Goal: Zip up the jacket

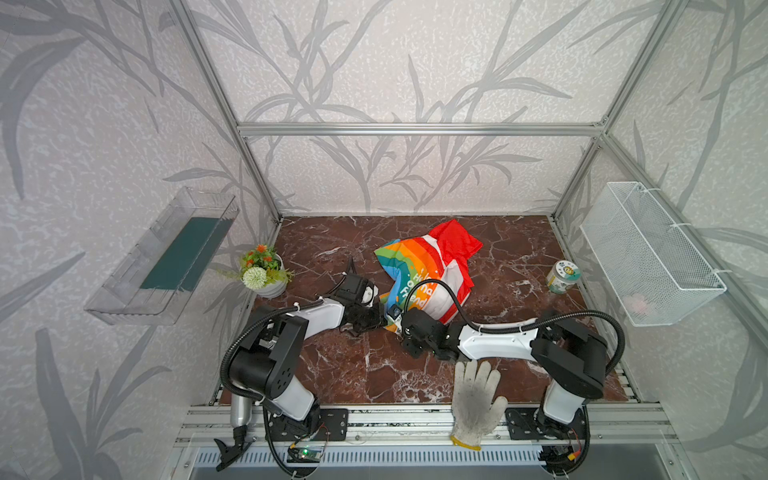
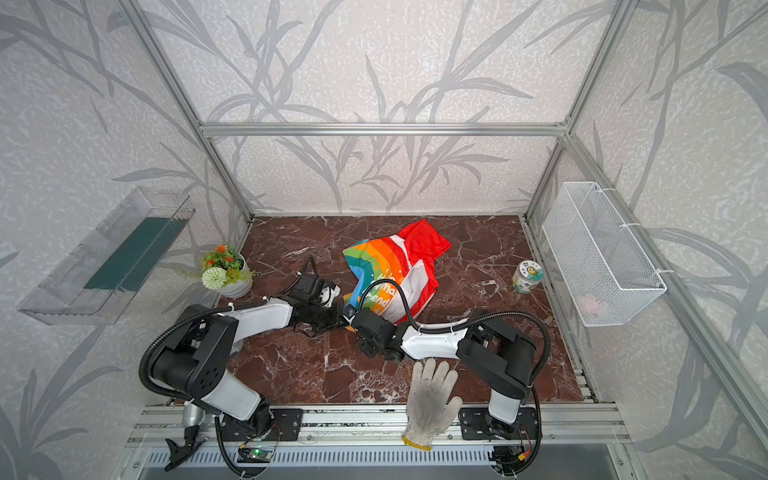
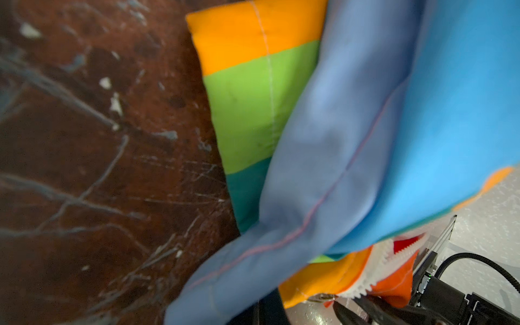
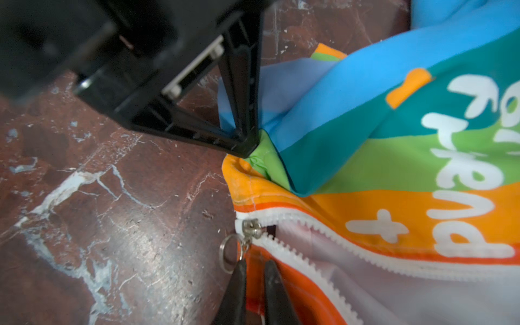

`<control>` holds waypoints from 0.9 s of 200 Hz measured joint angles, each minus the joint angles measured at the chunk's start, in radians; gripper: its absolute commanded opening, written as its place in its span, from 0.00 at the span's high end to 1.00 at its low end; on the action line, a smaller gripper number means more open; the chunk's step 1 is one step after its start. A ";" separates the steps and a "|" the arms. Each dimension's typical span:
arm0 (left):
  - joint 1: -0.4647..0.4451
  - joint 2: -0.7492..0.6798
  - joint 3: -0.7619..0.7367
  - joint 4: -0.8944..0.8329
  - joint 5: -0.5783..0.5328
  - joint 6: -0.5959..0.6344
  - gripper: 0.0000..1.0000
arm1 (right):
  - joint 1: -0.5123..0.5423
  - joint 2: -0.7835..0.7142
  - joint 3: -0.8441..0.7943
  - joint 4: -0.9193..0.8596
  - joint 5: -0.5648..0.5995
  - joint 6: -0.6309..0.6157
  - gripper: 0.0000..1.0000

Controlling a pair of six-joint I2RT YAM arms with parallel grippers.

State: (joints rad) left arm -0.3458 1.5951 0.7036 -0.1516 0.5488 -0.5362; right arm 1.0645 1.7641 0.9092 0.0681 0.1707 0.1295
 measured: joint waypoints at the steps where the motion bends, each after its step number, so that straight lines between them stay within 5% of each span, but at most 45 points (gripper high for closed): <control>1: 0.000 0.000 0.000 0.000 0.000 0.000 1.00 | 0.000 0.000 0.000 0.000 -0.001 0.000 0.80; 99: -0.002 -0.001 -0.007 0.010 0.004 -0.008 1.00 | -0.006 0.052 0.066 -0.021 -0.076 0.037 0.70; 180: -0.003 -0.014 -0.027 0.022 0.003 -0.021 1.00 | 0.005 0.125 0.191 -0.129 -0.014 0.124 0.71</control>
State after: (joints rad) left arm -0.3485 1.5814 0.6765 -0.1295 0.5522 -0.5571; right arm 1.0695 1.8893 1.1000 -0.0608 0.1570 0.2535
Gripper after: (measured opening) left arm 0.044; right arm 0.283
